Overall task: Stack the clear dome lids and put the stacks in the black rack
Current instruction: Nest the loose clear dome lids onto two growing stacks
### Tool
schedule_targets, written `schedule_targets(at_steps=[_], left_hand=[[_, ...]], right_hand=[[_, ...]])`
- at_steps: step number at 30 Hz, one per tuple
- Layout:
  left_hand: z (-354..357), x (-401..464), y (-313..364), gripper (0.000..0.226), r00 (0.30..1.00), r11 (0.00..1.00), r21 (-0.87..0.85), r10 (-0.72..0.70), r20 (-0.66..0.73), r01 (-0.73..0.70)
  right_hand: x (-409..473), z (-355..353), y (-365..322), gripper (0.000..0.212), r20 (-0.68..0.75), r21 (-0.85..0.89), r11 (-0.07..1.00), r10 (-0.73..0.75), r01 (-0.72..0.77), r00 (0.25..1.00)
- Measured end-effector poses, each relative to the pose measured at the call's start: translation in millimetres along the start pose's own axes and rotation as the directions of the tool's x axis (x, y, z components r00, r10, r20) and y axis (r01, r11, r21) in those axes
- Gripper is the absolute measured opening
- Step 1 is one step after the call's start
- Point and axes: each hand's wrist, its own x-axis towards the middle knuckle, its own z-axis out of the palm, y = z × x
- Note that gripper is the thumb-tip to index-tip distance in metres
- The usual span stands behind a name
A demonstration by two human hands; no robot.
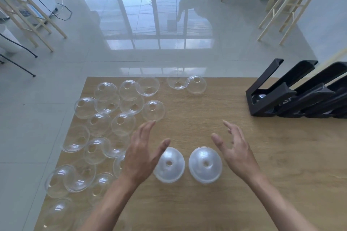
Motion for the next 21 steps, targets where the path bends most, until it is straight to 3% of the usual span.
schedule_targets(at_steps=[7,15,21], left_hand=[[9.6,121.1,4.7,0.062,0.991,0.978,0.179,0.087,0.103,-0.105],[45.1,203.1,10.4,0.075,0.941,0.951,0.276,0.037,0.337,-0.137],[60.2,215.5,12.5,0.071,0.915,0.951,0.279,0.013,0.404,-0.136]], right_hand=[[118.5,3.3,-4.1,0.073,0.009,-0.137,0.987,-0.078,0.079,0.997],[212.3,30.7,-23.5,0.075,0.014,-0.288,0.942,-0.178,0.174,0.984],[244.7,45.4,-30.1,0.089,0.209,-0.486,0.844,-0.138,0.225,0.968]])
